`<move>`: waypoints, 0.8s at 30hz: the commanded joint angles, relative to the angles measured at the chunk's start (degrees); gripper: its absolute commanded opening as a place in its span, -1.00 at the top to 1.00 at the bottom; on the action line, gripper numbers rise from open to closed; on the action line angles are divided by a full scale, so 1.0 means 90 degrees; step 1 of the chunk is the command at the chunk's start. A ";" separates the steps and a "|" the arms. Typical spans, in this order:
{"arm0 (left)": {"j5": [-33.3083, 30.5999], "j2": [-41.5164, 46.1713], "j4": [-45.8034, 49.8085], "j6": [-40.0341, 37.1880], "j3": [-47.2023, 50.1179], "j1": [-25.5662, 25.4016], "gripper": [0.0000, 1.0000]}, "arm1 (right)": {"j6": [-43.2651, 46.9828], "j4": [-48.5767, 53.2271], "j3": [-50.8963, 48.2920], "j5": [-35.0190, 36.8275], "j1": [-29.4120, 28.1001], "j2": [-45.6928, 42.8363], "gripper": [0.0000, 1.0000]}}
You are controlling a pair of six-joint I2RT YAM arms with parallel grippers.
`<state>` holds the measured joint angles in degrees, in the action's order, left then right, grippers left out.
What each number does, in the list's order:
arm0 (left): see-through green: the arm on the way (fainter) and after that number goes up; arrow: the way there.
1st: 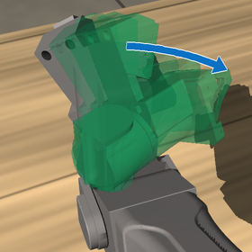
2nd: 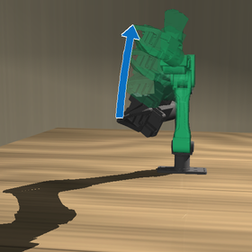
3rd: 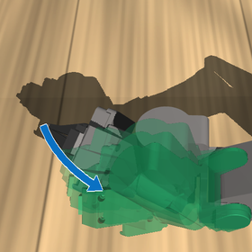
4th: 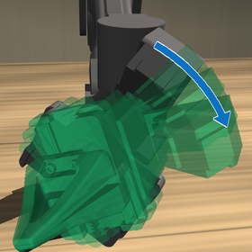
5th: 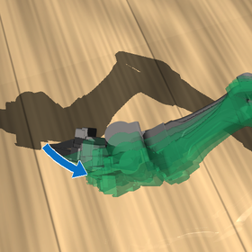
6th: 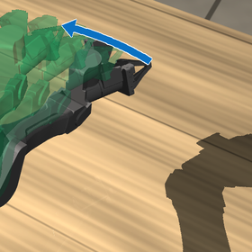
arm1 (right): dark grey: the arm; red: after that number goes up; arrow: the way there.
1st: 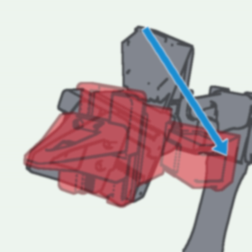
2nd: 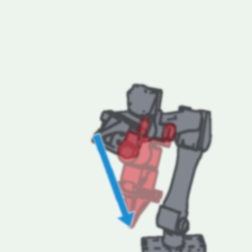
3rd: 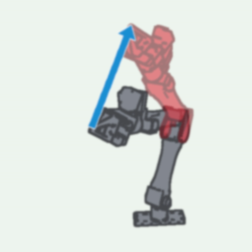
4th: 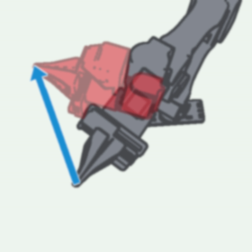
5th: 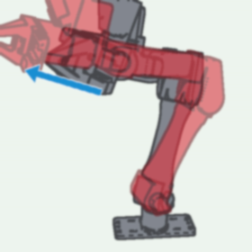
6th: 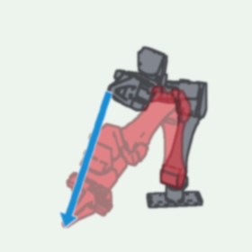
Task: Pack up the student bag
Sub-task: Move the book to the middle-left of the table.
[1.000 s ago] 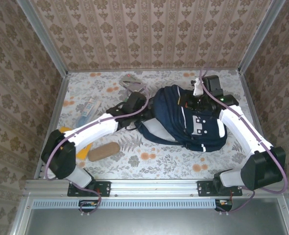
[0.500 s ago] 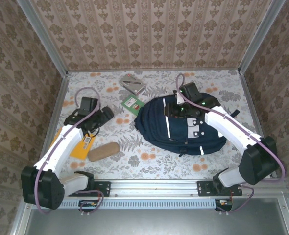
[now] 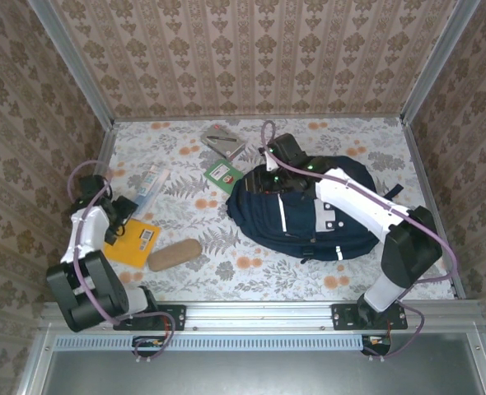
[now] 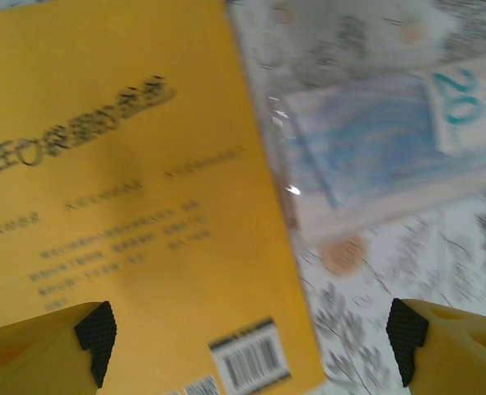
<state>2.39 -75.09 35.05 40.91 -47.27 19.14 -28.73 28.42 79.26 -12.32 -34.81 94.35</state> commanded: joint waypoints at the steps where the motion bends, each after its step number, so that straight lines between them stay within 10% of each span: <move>1: 0.0066 -0.0322 -0.0374 0.0140 0.0075 0.0257 -0.76 | -0.0076 -0.0032 0.0318 -0.0096 -0.0106 0.0222 0.11; 24: 0.0696 -0.2615 -0.1745 0.0143 -0.0529 -0.2638 -0.70 | -0.0146 -0.0068 0.0515 -0.0283 -0.0185 0.0533 0.11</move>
<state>0.60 -94.21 18.37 42.35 -53.08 -0.95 -28.95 28.42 82.85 -13.78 -36.01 98.78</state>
